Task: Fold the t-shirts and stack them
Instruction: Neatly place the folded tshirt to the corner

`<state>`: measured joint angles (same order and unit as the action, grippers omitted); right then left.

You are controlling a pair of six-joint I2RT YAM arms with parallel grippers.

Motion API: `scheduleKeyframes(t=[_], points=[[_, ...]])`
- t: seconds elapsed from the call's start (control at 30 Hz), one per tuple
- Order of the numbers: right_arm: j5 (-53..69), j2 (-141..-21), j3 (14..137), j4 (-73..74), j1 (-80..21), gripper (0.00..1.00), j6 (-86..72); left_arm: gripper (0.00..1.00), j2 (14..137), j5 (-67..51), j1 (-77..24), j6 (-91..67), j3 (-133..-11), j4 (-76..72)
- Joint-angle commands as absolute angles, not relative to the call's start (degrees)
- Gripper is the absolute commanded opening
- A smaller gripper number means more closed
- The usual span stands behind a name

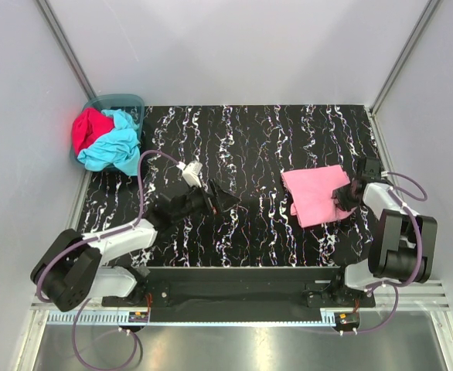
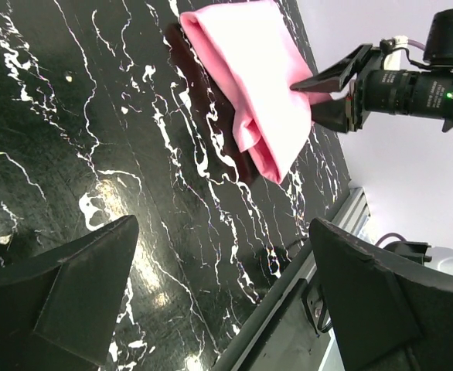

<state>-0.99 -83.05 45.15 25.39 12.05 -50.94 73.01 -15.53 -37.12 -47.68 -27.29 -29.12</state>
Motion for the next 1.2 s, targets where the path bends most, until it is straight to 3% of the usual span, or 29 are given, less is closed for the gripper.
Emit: scheduleKeyframes(t=[0.0, 0.07, 0.13, 0.47, 0.87, 1.17], points=[[-3.33, -84.63, 48.34, 24.87, 12.13, 0.33, -54.05, 0.99, 69.62, -13.28, -36.91, -45.53, -29.62, -26.46], [-4.83, -84.81, 49.21, 24.96, 12.13, 0.12, -54.4, 0.99, 68.73, -12.83, -36.91, -44.92, -30.14, -24.79], [-5.71, -84.99, 49.74, 24.96, 12.13, 0.0, -55.02, 0.99, 67.59, -12.31, -36.91, -44.65, -30.15, -24.17], [-20.64, -86.39, 57.38, 28.91, 13.35, 0.0, -55.72, 0.99, 63.64, -12.92, -36.56, -44.3, -30.15, -20.93], [-16.53, -97.38, 65.21, 29.36, 22.06, 0.0, -53.18, 0.99, 56.08, -12.3, -36.3, -43.68, -29.97, -15.3], [-13.98, -106.87, 72.77, 29.36, 23.03, 0.0, -50.89, 0.99, 53.97, -11.51, -36.3, -43.33, -29.88, -13.01]])
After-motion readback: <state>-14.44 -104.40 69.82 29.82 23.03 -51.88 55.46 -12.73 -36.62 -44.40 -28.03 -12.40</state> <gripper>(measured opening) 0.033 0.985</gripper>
